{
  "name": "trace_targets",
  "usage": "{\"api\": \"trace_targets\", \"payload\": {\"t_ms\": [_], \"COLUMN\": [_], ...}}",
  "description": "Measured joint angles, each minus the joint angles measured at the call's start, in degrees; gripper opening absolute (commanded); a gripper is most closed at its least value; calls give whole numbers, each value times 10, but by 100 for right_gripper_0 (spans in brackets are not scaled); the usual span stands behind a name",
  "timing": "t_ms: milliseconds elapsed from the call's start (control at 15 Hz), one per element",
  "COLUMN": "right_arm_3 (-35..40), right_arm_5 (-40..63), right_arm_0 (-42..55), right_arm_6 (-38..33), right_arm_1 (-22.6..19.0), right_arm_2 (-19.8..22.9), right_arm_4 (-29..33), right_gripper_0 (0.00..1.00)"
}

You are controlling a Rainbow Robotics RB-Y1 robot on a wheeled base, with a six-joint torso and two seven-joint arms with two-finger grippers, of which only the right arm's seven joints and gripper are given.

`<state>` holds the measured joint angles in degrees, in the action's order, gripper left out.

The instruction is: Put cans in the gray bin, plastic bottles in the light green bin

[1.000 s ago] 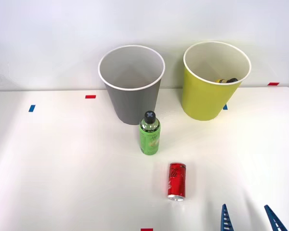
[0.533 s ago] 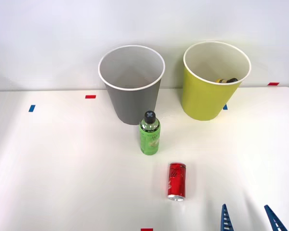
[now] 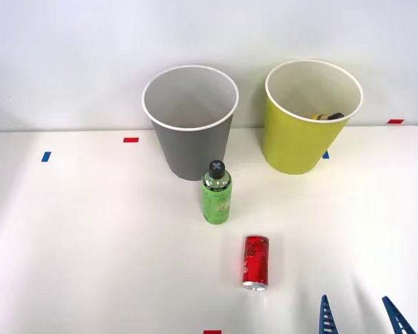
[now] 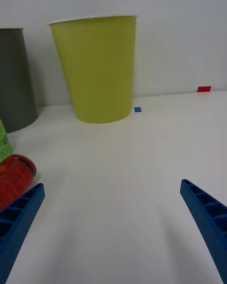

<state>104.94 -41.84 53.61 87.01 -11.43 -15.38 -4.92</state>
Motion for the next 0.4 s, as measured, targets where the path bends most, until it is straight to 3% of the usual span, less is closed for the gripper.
{"api": "trace_targets", "payload": {"t_ms": [400], "right_arm_3": [0], "right_arm_5": [0], "right_arm_0": [0], "right_arm_6": [0], "right_arm_1": [0], "right_arm_2": [0], "right_arm_4": [0], "right_gripper_0": [100]}}
